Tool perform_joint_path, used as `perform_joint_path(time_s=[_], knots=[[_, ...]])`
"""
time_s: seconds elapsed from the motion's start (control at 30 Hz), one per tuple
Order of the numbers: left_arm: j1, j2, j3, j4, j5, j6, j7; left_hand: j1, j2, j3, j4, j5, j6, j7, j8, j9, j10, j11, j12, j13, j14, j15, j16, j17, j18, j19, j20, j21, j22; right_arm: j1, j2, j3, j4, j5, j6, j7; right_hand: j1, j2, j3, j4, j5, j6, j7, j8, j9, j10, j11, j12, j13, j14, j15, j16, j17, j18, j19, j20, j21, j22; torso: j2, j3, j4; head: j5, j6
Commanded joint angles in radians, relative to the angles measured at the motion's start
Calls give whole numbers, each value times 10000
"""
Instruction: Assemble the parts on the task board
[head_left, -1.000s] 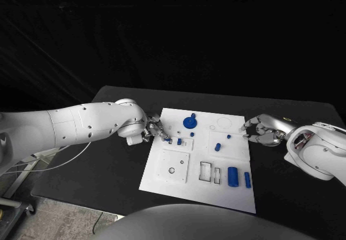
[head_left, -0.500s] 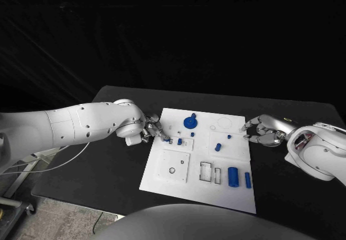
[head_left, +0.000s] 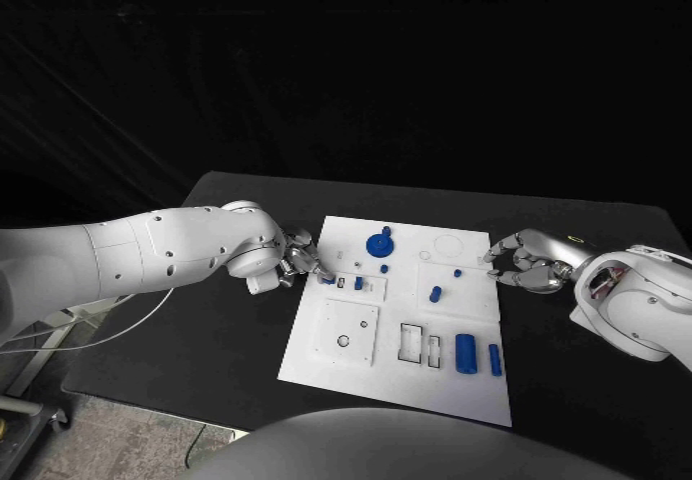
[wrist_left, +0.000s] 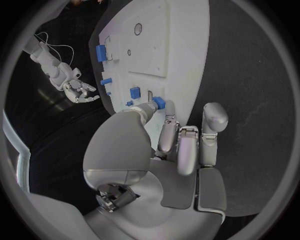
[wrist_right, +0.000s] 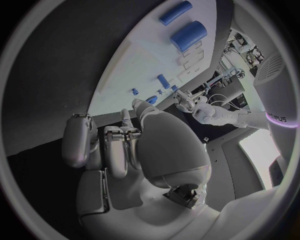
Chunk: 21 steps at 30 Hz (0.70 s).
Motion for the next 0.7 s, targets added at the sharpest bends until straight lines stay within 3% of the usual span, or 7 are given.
perform_joint_path(time_s=[0.03,0.47,0.57,0.7], knots=[[-68,-51,-55,17,247,-104,-118,-92,-22,1901,-1817,-34,82,-5,53,11,19,-17,-72,485,320,-19,60,1928,104,67,-14,62,1162,-9,-8,-1,12,-8,144,-44,48,-9,62,-11,28,74,13,5,-12,1060,71,-42,2607,1045,67,34,2629,131,-96,-5,-61,1644,6,-1,1,-2,-2],[-50,-363,-45,368,335,-400,-215,-234,-136,2221,-2007,160,162,31,62,-10,3,-17,-100,442,355,-25,72,1957,86,132,-20,169,1191,-13,-1,-1,6,18,173,-74,34,-12,67,-7,16,89,13,11,-13,1060,73,-42,2607,1045,70,34,2629,135,-106,-4,-81,1638,-12,4,1,-6,-2],[19,-487,-36,548,341,-436,-390,-290,-162,2354,-2068,250,189,34,71,-14,30,-20,-88,454,373,-31,78,1973,79,162,-25,219,1203,-15,22,-1,-9,25,181,-84,32,-13,68,-6,13,93,13,12,-13,1060,74,-42,2607,1045,70,34,2629,139,-115,-3,-100,1633,-19,13,-11,15,-2],[237,-584,-27,778,339,-439,-704,-372,-187,2558,-2146,390,229,30,112,4,93,-27,-52,492,425,-44,95,2019,63,229,-35,321,1227,-16,62,-1,-33,44,188,-91,29,-13,70,-5,10,97,12,14,-13,1060,74,-42,2607,1045,71,34,2629,144,-124,-3,-119,1627,-19,14,1,20,-2]])
